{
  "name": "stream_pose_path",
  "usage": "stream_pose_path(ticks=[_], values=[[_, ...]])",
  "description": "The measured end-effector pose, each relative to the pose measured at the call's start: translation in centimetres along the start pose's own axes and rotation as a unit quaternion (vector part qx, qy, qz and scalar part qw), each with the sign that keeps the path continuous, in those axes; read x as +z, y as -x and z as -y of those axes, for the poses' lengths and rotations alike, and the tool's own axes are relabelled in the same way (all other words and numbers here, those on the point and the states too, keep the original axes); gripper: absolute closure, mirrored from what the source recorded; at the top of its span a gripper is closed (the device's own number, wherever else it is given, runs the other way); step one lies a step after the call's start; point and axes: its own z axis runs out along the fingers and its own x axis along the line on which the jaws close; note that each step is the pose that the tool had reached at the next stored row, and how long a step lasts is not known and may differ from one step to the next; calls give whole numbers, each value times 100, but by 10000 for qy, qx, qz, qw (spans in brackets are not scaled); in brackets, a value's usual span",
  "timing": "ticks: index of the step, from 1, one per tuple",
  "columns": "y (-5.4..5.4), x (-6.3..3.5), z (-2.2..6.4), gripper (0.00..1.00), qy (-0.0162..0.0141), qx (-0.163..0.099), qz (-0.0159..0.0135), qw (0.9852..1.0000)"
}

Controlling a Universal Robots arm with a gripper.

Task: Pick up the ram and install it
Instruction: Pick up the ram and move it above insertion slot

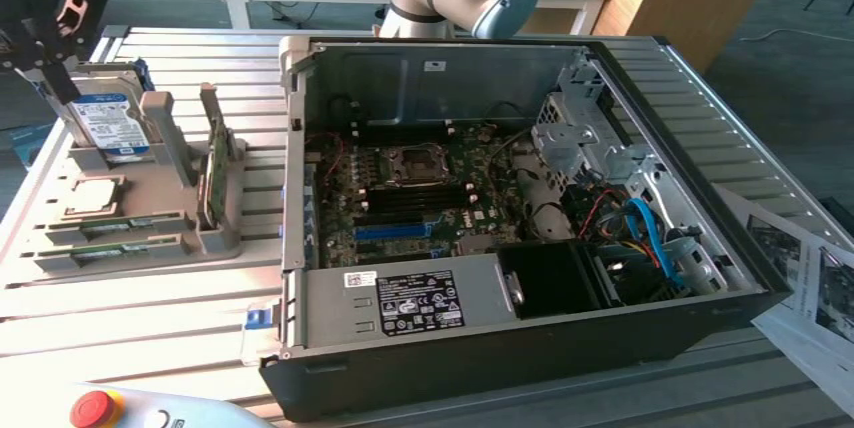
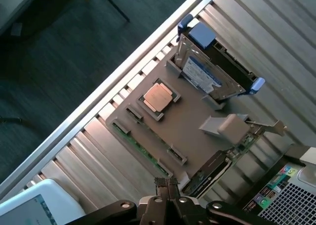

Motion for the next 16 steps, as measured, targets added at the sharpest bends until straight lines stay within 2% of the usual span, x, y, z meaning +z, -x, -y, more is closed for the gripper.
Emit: stream_pose_path(ticks=[4, 8, 12, 16], values=[[0, 0, 0, 89, -9, -329, -9, 9995], [0, -1, 0, 89, -14, -641, -13, 9979], [0, -1, 0, 89, -20, -937, -17, 9956], [0, -2, 0, 89, -27, -1229, -24, 9924]])
